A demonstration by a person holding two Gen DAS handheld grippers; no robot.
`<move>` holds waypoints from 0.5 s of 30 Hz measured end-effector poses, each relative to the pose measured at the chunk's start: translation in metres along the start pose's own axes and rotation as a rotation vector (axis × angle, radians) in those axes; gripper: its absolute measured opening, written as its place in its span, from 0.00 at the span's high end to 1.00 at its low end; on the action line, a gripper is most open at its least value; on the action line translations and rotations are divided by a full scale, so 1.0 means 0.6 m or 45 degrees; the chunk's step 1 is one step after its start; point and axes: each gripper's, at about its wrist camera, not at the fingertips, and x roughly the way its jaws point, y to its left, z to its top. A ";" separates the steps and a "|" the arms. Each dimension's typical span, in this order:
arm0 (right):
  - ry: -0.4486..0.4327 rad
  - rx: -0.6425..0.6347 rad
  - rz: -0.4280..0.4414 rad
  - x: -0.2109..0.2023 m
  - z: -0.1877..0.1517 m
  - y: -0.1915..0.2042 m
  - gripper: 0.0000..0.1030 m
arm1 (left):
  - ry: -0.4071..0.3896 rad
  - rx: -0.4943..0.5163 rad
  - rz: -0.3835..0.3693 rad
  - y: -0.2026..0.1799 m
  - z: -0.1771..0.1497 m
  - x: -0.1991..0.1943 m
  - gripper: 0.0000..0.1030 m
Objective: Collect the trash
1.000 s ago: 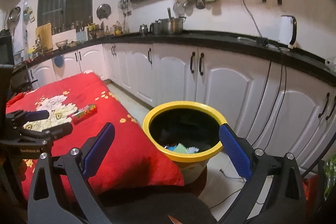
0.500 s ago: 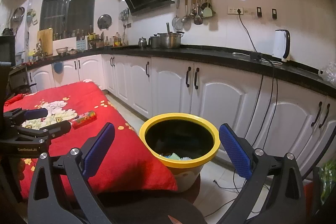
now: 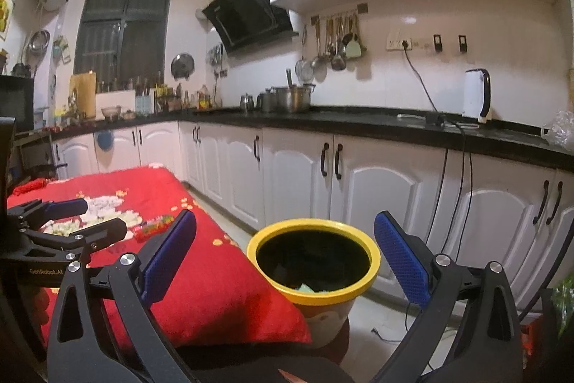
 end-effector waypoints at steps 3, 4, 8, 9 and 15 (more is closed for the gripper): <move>-0.040 0.000 -0.004 -0.008 -0.004 0.004 0.06 | -0.050 -0.004 0.013 0.002 -0.002 -0.008 0.10; -0.048 -0.001 -0.009 -0.010 -0.006 0.005 0.06 | -0.063 -0.002 0.022 0.001 -0.002 -0.010 0.10; -0.064 0.005 -0.025 -0.018 -0.022 0.014 0.06 | -0.106 0.005 0.057 0.003 -0.009 -0.019 0.10; -0.064 0.006 -0.028 -0.019 -0.025 0.016 0.06 | -0.109 0.003 0.061 0.003 -0.011 -0.021 0.10; -0.072 0.020 -0.057 -0.025 -0.040 0.025 0.06 | -0.152 -0.007 0.060 0.009 -0.027 -0.038 0.10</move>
